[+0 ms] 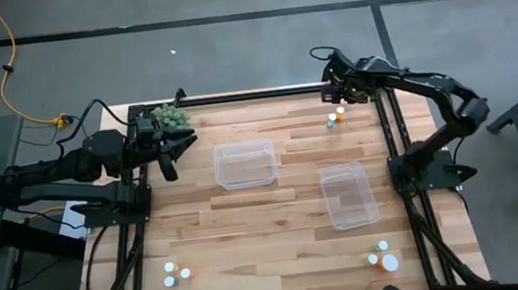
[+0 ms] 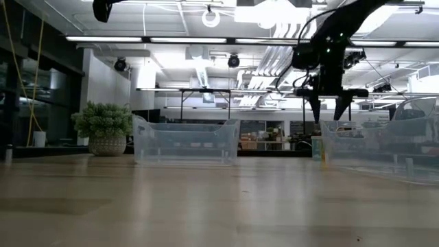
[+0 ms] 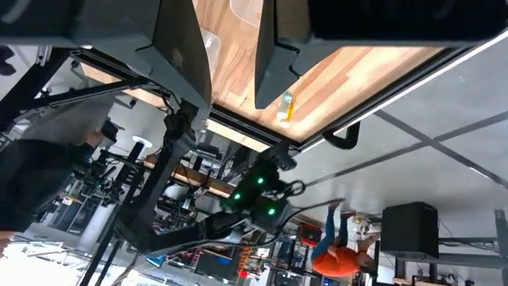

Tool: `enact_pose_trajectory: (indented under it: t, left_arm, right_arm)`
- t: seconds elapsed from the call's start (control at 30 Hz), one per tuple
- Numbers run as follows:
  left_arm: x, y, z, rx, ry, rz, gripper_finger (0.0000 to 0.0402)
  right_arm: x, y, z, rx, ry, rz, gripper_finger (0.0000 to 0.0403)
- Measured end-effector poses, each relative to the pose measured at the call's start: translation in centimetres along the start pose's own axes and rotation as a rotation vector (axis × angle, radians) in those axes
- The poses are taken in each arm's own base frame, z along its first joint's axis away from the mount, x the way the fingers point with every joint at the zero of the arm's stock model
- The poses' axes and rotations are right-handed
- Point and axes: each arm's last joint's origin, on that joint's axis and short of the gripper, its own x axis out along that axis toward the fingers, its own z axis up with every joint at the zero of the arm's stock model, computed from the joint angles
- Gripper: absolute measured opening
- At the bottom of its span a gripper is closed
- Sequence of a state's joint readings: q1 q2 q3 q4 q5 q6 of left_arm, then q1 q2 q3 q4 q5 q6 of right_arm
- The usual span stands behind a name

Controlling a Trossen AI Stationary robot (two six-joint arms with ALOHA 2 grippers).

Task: Pick and place medicine bottles into bin by pill shape (circle, oval)
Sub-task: Put the top orange tablet bottle into the bottom transparent bin

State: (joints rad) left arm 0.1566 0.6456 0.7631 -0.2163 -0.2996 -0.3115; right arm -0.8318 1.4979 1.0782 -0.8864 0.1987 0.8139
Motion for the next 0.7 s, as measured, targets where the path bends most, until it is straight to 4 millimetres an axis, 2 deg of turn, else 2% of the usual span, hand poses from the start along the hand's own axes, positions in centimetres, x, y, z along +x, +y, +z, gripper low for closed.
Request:
enact_pose_trajectory:
  t: [0.27, 0.7]
  left_arm:
    - [0.0, 0.0, 0.0, -0.001, -0.002, -0.001, 0.009]
    - [0.0, 0.0, 0.0, -0.001, -0.003, -0.001, 0.009]
  right_arm:
    - [2.7, 0.6, 0.2, 0.027, 0.107, 0.006, 0.0222]
    - [4.3, 0.4, 0.6, 0.071, 0.168, -0.008, 0.0204]
